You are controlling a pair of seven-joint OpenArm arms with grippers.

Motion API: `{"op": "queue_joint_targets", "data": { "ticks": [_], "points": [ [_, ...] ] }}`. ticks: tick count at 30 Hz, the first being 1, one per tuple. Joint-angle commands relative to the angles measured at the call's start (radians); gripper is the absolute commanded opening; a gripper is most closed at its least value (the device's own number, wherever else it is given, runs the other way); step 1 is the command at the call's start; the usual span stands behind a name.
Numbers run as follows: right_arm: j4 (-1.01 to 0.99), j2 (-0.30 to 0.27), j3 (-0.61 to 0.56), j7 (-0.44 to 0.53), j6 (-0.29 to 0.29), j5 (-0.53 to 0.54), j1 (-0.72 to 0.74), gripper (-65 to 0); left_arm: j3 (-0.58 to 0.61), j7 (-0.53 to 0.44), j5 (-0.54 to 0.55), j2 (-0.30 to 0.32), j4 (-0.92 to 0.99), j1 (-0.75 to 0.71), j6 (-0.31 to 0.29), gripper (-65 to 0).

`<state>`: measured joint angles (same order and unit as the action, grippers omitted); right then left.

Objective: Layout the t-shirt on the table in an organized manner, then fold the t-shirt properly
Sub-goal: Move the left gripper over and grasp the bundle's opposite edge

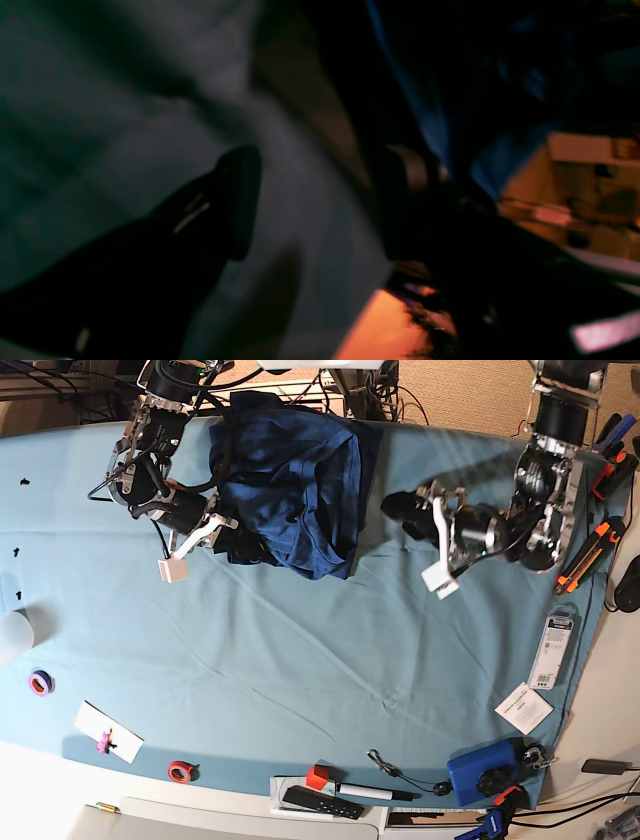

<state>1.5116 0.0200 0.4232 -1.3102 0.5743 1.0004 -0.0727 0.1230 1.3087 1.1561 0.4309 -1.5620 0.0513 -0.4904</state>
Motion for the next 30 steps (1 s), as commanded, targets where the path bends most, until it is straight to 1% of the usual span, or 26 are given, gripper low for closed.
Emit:
{"op": "queue_joint_targets", "data": {
  "ticks": [1,3,6,9,11,13,16,19,21,24,26,28,30],
  "points": [
    [0.005,0.002,-0.003,-0.014,-0.004,0.016,0.003,-65.0,-0.008,0.002,0.045,0.023,-0.013,-0.007,-0.009,-27.2],
    [0.005,0.002,-0.003,-0.014,-0.004,0.015,0.003,-65.0,-0.008,0.018,0.087,0.042,-0.013,-0.047,-0.028,-27.2],
    [0.005,0.002,-0.003,-0.014,-0.004,0.013,0.003,-65.0,-0.008,0.03,0.141,0.062,-0.013,-0.108,-0.035,-27.2],
    [0.005,0.002,-0.003,-0.014,-0.004,0.012,0.003,-65.0,-0.008,0.031,0.167,0.061,-0.013,-0.152,-0.053,-27.2],
    [0.005,0.002,-0.003,-0.014,-0.004,0.013,0.003,-65.0,-0.008,0.031,0.172,0.051,-0.013,-0.172,-0.054,-27.2],
    [0.005,0.002,-0.003,-0.014,-0.004,0.012,0.003,-65.0,-0.008,0.029,0.165,0.034,-0.013,-0.187,-0.056,-27.2],
    [0.005,0.003,-0.003,-0.014,-0.004,0.013,0.003,-65.0,-0.008,0.021,0.125,-0.007,-0.013,-0.199,-0.061,-27.2],
    [0.005,0.002,-0.003,-0.014,-0.003,0.013,0.003,-65.0,-0.007,0.002,0.076,-0.045,-0.013,-0.201,-0.045,-27.2],
    [0.005,0.002,-0.003,-0.014,-0.003,0.013,0.003,-65.0,-0.007,-0.002,0.07,-0.06,-0.013,-0.201,-0.045,-27.2],
    [0.005,0.002,-0.003,-0.013,-0.003,0.013,0.003,-65.0,0.003,-0.003,0.068,-0.068,-0.013,-0.201,-0.045,-27.2],
    [0.005,0.002,-0.003,-0.013,-0.003,0.013,0.003,-65.0,0.022,-0.018,0.046,-0.068,-0.013,-0.204,-0.028,-27.2],
    [0.005,0.002,-0.003,-0.013,-0.003,0.013,0.003,-65.0,0.051,-0.031,0.021,-0.069,-0.013,-0.206,-0.023,-27.2],
    [0.005,0.002,-0.003,-0.013,-0.003,0.013,0.003,-65.0,0.086,-0.032,0.021,-0.068,-0.013,-0.206,-0.023,-27.2]
  ]
}}
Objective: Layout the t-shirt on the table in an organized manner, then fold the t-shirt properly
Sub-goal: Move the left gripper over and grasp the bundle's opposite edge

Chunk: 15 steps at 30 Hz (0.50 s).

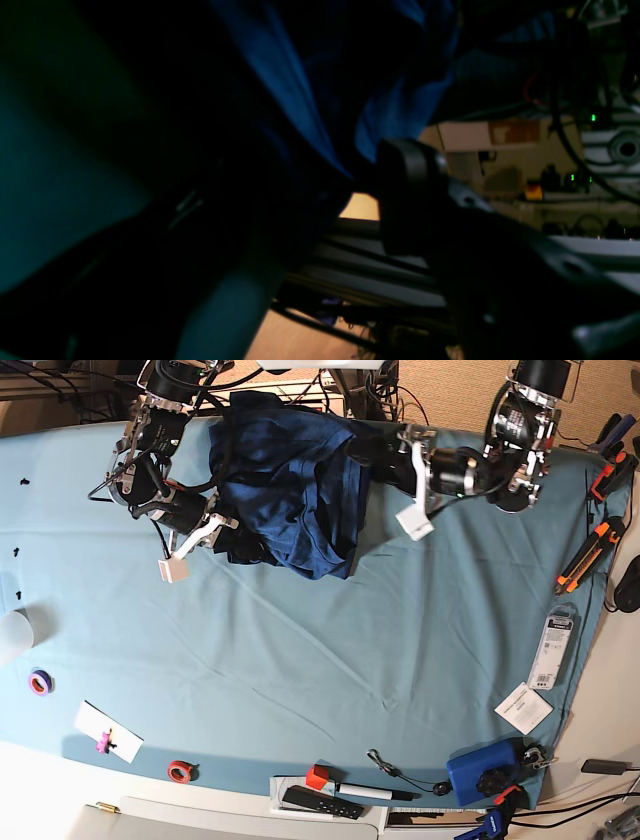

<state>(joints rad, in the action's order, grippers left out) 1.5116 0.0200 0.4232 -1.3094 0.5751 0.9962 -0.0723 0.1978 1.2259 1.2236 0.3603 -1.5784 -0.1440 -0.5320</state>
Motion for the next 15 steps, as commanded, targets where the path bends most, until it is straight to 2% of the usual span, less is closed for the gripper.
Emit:
{"op": "queue_joint_targets", "data": {
  "ticks": [1,8,9,10,13,15],
  "points": [
    [0.005,0.002,-0.003,-0.014,-0.003,0.017,0.003,-65.0,0.028,0.047,-0.047,0.002,0.003,-0.011,0.019,-27.2],
    [0.005,0.002,-0.003,-0.013,-0.003,0.018,0.003,-65.0,0.084,0.037,-0.095,-0.052,0.003,-0.011,0.019,-28.6],
    [0.005,0.002,-0.003,-0.01,-0.003,0.018,0.003,-65.0,0.092,0.037,-0.095,-0.053,0.003,-0.011,0.019,-32.4],
    [0.005,0.002,-0.003,-0.006,-0.003,0.02,0.003,-65.0,0.1,0.037,-0.095,-0.053,0.003,-0.01,0.019,-38.8],
    [0.006,0.002,-0.003,0.0,-0.002,0.051,0.007,-65.0,0.108,0.037,-0.122,-0.053,0.003,-0.008,0.018,-65.0],
    [0.007,0.002,-0.002,0.0,0.005,0.062,0.016,-65.0,0.107,0.038,-0.134,-0.052,0.003,0.005,0.013,-65.0]
  ]
}}
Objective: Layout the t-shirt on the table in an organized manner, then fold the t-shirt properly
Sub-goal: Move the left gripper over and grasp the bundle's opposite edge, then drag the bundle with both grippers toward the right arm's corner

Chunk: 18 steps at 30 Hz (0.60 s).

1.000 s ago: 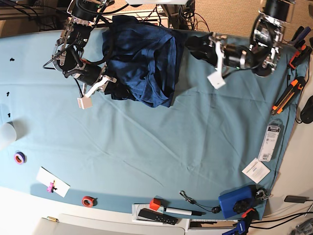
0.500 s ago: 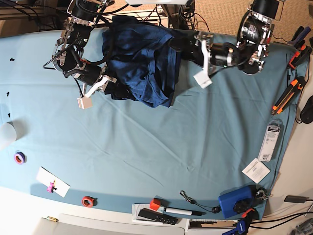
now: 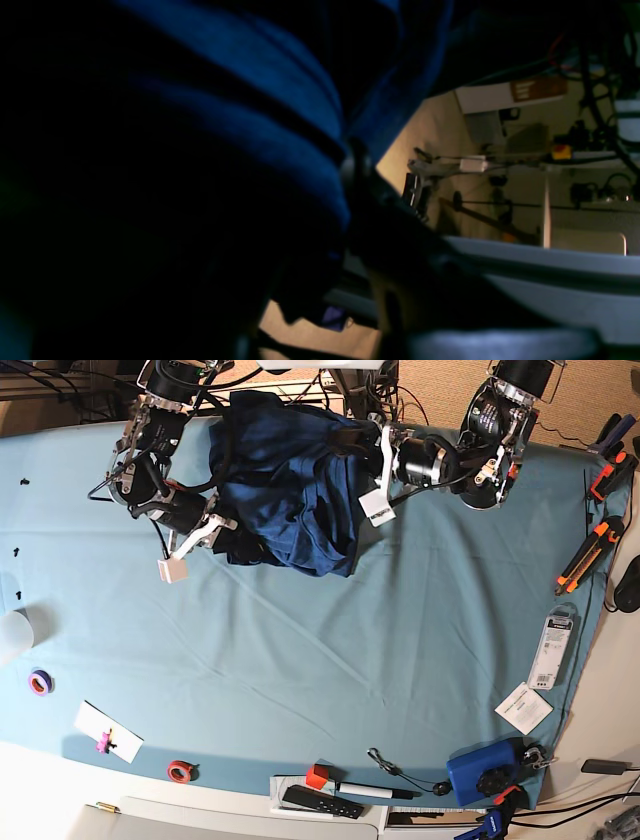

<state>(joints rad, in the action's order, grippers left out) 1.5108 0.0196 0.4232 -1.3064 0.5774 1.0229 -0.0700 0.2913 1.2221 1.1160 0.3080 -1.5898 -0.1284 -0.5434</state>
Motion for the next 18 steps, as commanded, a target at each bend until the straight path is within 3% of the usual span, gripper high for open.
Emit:
{"op": "queue_joint_targets", "data": {
  "ticks": [1,9,18],
  "points": [
    [0.008,0.003,-0.001,-0.004,0.015,0.035,0.021,-65.0,0.013,0.042,-0.039,0.0,0.014,0.001,0.025,-65.0],
    [0.008,0.003,0.047,-0.003,0.021,0.035,0.08,-65.0,0.014,0.008,-0.129,-0.016,0.014,0.125,0.051,-65.0],
    [0.012,0.003,0.246,-0.042,0.021,0.098,0.086,-65.0,0.014,-0.016,-0.175,-0.119,0.015,0.228,0.053,-65.0]
  ]
}}
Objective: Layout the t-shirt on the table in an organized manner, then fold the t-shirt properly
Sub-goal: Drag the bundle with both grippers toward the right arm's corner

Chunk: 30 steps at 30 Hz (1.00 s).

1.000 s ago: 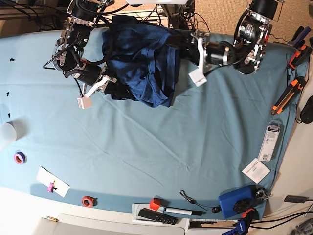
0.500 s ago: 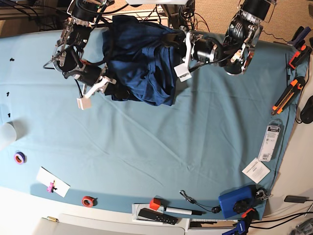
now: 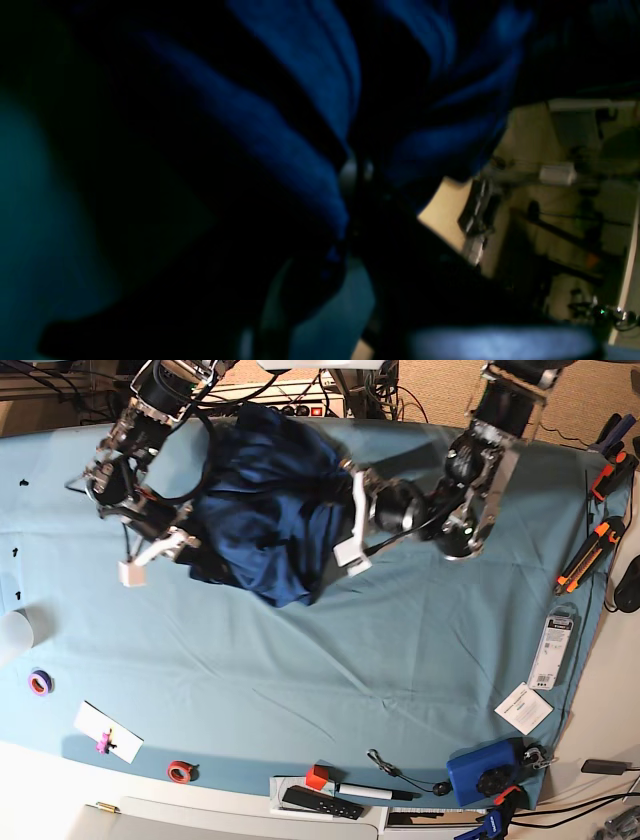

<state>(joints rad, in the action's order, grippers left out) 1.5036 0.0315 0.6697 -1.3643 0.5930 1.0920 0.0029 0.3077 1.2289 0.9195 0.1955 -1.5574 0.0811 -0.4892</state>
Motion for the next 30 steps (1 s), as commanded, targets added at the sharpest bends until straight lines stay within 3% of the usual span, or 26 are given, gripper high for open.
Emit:
{"op": "queue_joint_targets", "data": {
  "ticks": [1,9,12,16,23,30],
  "points": [
    [0.021,-0.009,0.029,0.0,0.008,0.048,0.014,-65.0,-0.002,-0.026,0.008,-0.027,-0.017,0.024,-0.001,-65.0],
    [0.021,-0.014,0.277,-0.032,0.028,0.216,-0.01,-65.0,0.029,-0.079,-0.115,-0.18,-0.011,0.039,-0.001,-65.0],
    [0.021,-0.034,0.343,-0.032,0.058,0.241,-0.047,-65.0,0.117,-0.115,-0.203,-0.217,-0.01,0.05,0.011,-65.0],
    [0.021,-0.06,0.429,-0.032,0.066,0.255,-0.105,-65.0,0.275,-0.193,-0.323,-0.254,0.013,0.081,0.083,-65.0],
    [0.021,-0.065,0.599,-0.032,0.066,0.301,-0.192,-65.0,0.503,-0.324,-0.386,-0.343,0.239,0.201,0.157,-65.0],
    [0.021,-0.063,0.695,-0.032,0.066,0.315,-0.222,-65.0,0.558,-0.375,-0.434,-0.353,0.383,0.313,0.166,-65.0]
  ]
}}
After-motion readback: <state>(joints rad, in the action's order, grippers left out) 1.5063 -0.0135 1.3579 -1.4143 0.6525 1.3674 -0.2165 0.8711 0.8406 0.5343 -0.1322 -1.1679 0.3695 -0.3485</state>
